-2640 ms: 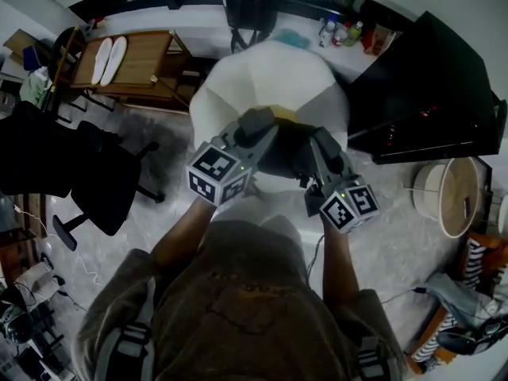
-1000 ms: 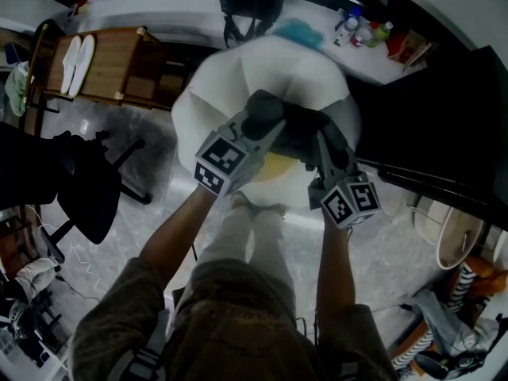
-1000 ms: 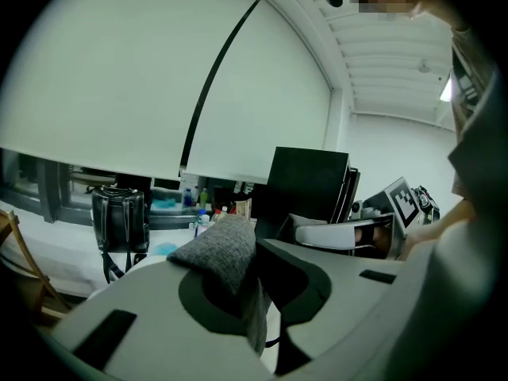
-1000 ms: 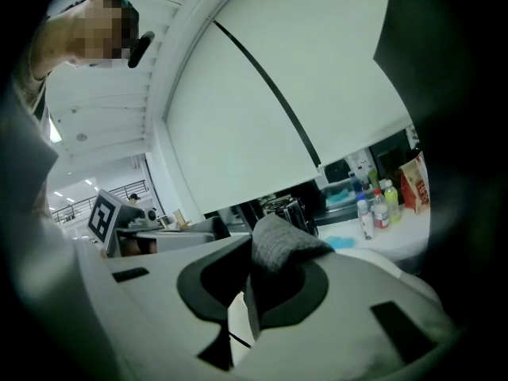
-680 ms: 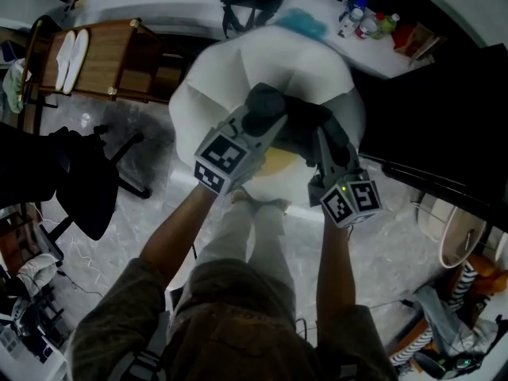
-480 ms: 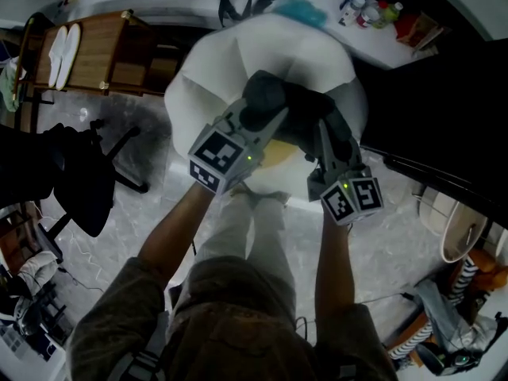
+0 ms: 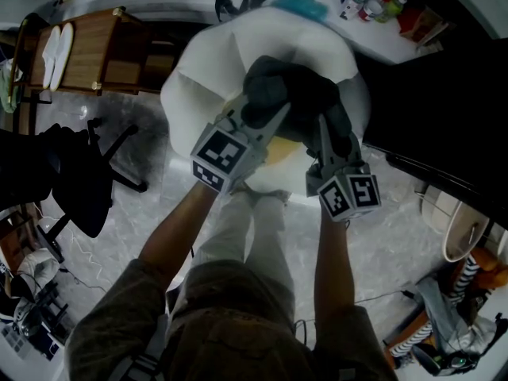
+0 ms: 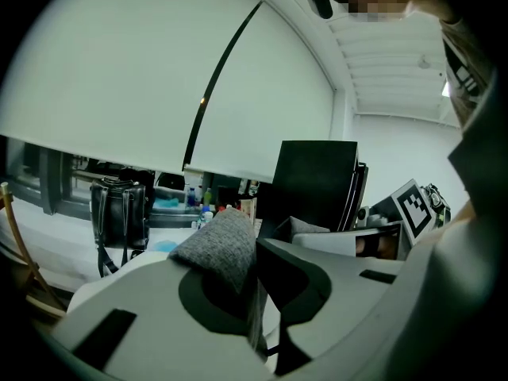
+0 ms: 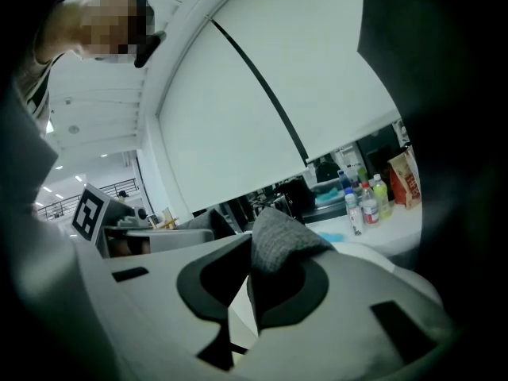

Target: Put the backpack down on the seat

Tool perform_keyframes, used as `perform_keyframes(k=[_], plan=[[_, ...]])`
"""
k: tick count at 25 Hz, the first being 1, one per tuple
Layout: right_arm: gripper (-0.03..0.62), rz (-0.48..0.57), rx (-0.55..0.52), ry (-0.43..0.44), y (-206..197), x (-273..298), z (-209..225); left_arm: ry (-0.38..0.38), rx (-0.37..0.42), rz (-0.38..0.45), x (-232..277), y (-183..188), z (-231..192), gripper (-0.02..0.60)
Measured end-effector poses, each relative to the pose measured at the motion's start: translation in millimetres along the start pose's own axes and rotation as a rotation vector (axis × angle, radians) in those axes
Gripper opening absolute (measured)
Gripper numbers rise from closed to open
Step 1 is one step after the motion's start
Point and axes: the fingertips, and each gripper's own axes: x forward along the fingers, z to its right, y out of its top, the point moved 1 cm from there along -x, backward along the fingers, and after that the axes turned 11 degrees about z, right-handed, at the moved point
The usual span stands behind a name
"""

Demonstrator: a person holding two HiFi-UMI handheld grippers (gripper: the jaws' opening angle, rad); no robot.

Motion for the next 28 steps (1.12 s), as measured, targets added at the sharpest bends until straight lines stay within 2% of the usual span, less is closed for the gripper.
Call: perform_keyframes(k=[9,28], plan=[[0.031,-0.002,-0.01,-0.009,-27.5,14.0,17.8,0.006,-0.005,0.017,19.3,-26.5,-12.5,0.034],[0.037,-0.016,-0.001,-0.044,-100.3,43.1,62.2,-0.005,-0.024,-0.023,57.0,-105.5,-33.0,0.035]])
